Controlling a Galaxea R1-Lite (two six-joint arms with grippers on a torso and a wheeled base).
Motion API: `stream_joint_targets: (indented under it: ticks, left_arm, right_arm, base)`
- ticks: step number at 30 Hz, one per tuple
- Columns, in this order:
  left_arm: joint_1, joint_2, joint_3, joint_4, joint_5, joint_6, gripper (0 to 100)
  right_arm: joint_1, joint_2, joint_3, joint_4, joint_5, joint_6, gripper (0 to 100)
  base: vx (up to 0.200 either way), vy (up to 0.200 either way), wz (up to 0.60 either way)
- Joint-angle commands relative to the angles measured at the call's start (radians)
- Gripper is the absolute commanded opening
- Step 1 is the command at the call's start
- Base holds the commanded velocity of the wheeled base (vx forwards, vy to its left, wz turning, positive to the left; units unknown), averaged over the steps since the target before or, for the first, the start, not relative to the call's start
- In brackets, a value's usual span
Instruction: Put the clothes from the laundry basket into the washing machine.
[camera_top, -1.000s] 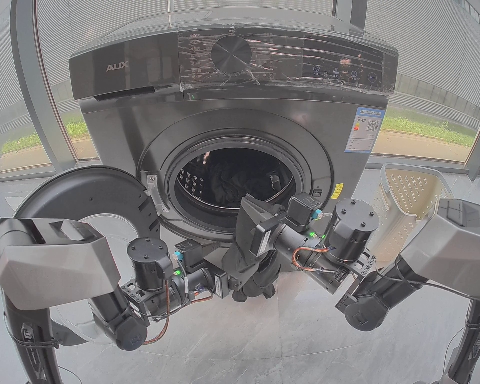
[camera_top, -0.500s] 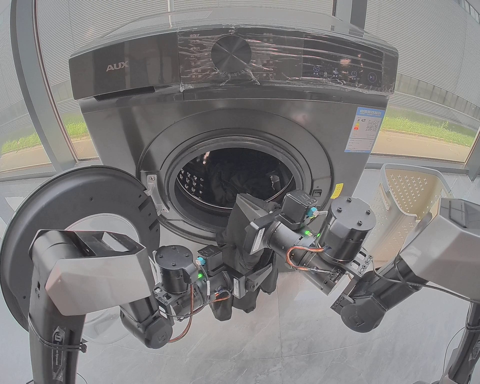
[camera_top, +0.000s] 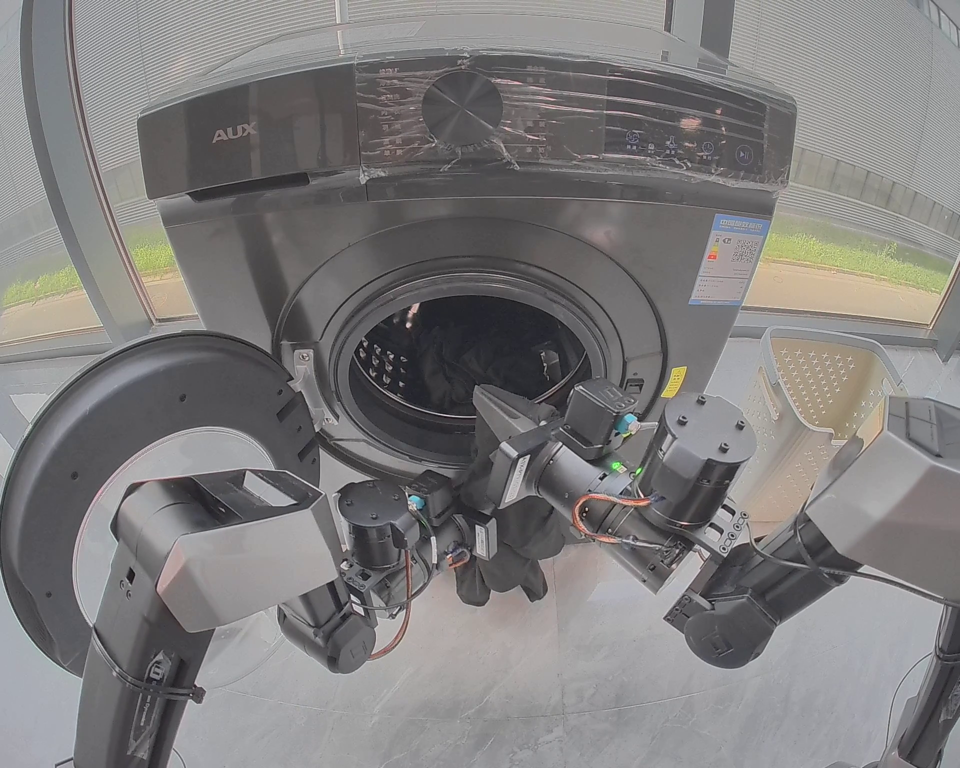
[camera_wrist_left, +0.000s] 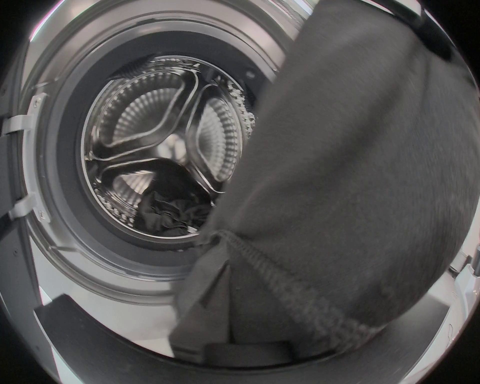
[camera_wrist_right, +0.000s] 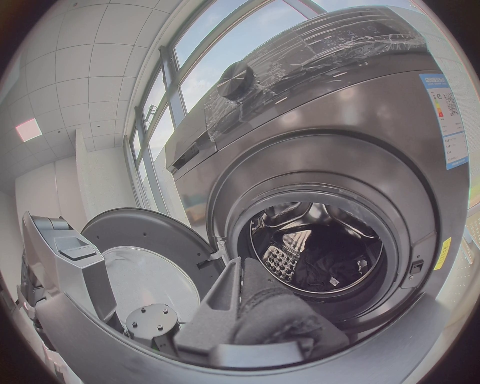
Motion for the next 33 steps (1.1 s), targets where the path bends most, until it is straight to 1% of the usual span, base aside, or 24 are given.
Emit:
stream_joint_targets:
  ticks: [1,5,7,8,9,10,11,12,14,15,16,17,21,22,24,27,28,30,31,32,33]
  left_arm:
    - [0.033,0.003,-0.023,-0.009,0.014,-0.002,0]
    - [0.059,-0.051,-0.018,-0.009,0.027,-0.011,0]
    - [0.066,-0.074,-0.017,-0.007,0.04,-0.011,0]
    - [0.066,-0.094,-0.011,-0.007,0.041,-0.011,0]
    - [0.066,-0.094,-0.011,-0.007,0.041,-0.011,0]
    - [0.066,-0.126,0.002,-0.007,0.041,-0.013,0]
    - [0.066,-0.126,0.002,-0.007,0.041,-0.013,0]
    - [0.062,-0.167,0.023,-0.007,0.041,-0.016,0]
    - [0.054,-0.204,0.043,-0.007,0.043,-0.028,0]
    - [0.054,-0.207,0.046,-0.007,0.043,-0.029,0]
    - [0.043,-0.235,0.081,-0.009,0.043,-0.046,0]
    - [0.037,-0.244,0.097,-0.009,0.043,-0.051,0]
    - [0.033,-0.29,0.135,-0.01,0.043,-0.056,0]
    - [0.033,-0.299,0.138,-0.01,0.041,-0.057,0]
    - [0.03,-0.313,0.147,-0.01,0.041,-0.054,0]
    - [0.022,-0.351,0.18,-0.012,0.043,-0.042,0]
    - [0.02,-0.367,0.192,-0.01,0.043,-0.042,0]
    - [0.013,-0.416,0.233,-0.006,0.04,-0.043,0]
    - [0.003,-0.434,0.252,-0.006,0.04,-0.046,0]
    - [0.002,-0.436,0.255,-0.006,0.04,-0.048,0]
    - [-0.015,-0.467,0.298,-0.01,0.04,-0.056,0]
  right_arm:
    - [-0.019,-0.01,0.027,0.002,-0.002,0.001,0]
    - [-0.048,-0.015,0.111,0.009,-0.003,0.0,0]
    - [-0.058,-0.01,0.157,0.011,-0.02,-0.002,0]
    - [-0.059,-0.005,0.184,0.009,-0.033,-0.005,0]
    - [-0.059,-0.005,0.184,0.009,-0.033,-0.005,0]
    - [-0.059,-0.001,0.22,0.005,-0.037,-0.005,0]
    - [-0.059,-0.001,0.22,0.005,-0.037,-0.005,0]
    - [-0.059,0.004,0.26,0.0,-0.037,-0.007,0]
    - [-0.059,0.008,0.292,-0.006,-0.036,-0.008,0]
    - [-0.059,0.008,0.296,-0.006,-0.036,-0.008,0]
    - [-0.058,0.01,0.315,-0.009,-0.033,-0.008,0]
    - [-0.059,0.01,0.32,-0.011,-0.029,-0.008,0]
    - [-0.059,0.008,0.314,-0.011,-0.025,-0.007,0]
    - [-0.058,0.008,0.314,-0.011,-0.022,-0.004,100]
    - [-0.059,0.005,0.331,-0.009,-0.022,0.0,100]
    - [-0.059,-0.005,0.412,-0.009,-0.02,-0.004,100]
    - [-0.059,-0.007,0.438,-0.009,-0.019,-0.004,100]
    - [-0.061,0.001,0.526,-0.012,-0.016,-0.008,100]
    - [-0.061,0.005,0.552,-0.017,-0.016,-0.007,100]
    - [-0.061,0.005,0.556,-0.017,-0.017,-0.007,100]
    - [-0.065,0.01,0.601,-0.044,-0.016,0.001,100]
  base:
    - [0.0,0.0,0.0]
    - [0.0,0.0,0.0]
    - [0.0,0.0,0.0]
    - [0.0,0.0,0.0]
    - [0.0,0.0,0.0]
    - [0.0,0.0,0.0]
    - [0.0,0.0,0.0]
    - [0.0,0.0,0.0]
    - [0.0,0.0,0.0]
    - [0.0,0.0,0.0]
    - [0.0,0.0,0.0]
    - [0.0,0.0,0.0]
    - [0.0,0.0,0.0]
    - [0.0,0.0,0.0]
    - [0.0,0.0,0.0]
    - [0.0,0.0,0.0]
    - [0.0,0.0,0.0]
    - [0.0,0.0,0.0]
    - [0.0,0.0,0.0]
    - [0.0,0.0,0.0]
    - [0.0,0.0,0.0]
